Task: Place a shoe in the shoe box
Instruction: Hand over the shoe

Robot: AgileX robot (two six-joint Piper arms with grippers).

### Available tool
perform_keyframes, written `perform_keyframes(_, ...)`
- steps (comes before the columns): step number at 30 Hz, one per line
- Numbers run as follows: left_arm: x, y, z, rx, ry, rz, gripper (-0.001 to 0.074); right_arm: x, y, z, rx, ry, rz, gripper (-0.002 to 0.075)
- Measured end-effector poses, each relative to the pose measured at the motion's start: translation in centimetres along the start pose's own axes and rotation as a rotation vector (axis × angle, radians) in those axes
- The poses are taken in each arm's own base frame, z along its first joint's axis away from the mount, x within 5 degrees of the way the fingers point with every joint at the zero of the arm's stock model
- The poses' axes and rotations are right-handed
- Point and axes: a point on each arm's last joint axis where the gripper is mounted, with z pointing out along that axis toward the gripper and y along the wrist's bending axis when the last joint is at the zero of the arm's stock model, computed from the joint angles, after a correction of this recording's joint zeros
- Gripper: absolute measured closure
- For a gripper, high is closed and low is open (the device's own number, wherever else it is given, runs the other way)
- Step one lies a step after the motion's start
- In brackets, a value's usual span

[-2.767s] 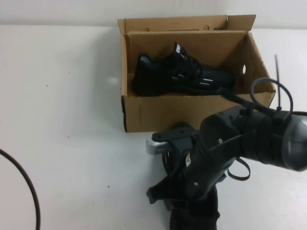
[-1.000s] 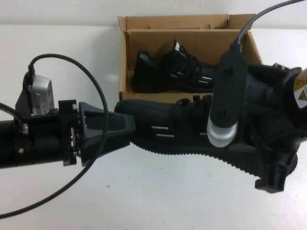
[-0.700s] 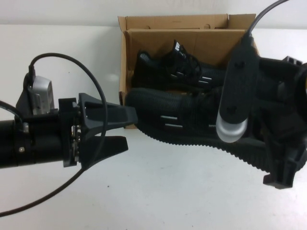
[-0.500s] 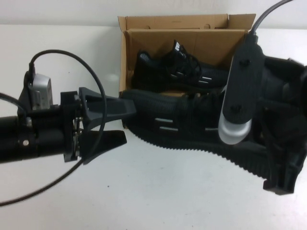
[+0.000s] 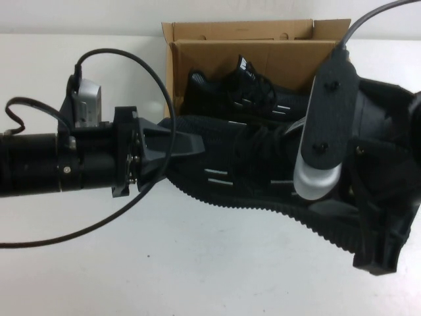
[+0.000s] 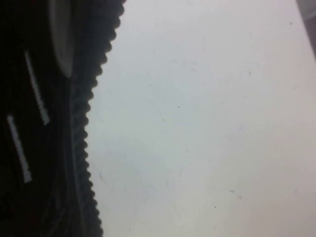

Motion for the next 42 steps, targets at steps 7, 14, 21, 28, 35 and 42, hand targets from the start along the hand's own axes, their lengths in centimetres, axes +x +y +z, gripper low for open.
perform_keyframes(7, 0.0, 0.1, 0.1, -0.011, 0.004, 0.022, 0.0601, -0.3, 0.3, -0.1, -0.035, -0.028, 0.099, 0.0614)
perform_keyframes(14, 0.2, 0.2, 0.1, -0.023, 0.022, 0.039, 0.0607, -0.5, 0.6, -0.5, -0.064, -0.055, 0.337, 0.0103)
perform_keyframes(21, 0.1, 0.4, 0.1, -0.043, 0.005, 0.058, 0.0609, 0.3, 1.2, -2.8, -0.059, -0.115, 0.648, 0.0157)
perform_keyframes(28, -0.3, 0.9, 0.1, -0.092, -0.035, 0.093, 0.0609, 0.7, 1.6, -5.6, -0.117, -0.273, 1.235, 0.0167)
perform_keyframes(35, -0.4, 0.9, 0.1, -0.1, -0.04, 0.117, 0.0609, -1.0, 0.5, -4.0, -0.187, -0.317, 1.592, 0.0167)
perform_keyframes(42, -0.4, 0.9, 0.1, -0.1, -0.039, 0.121, 0.061, -2.0, -0.6, -1.0, -0.148, -0.257, 1.722, 0.0167)
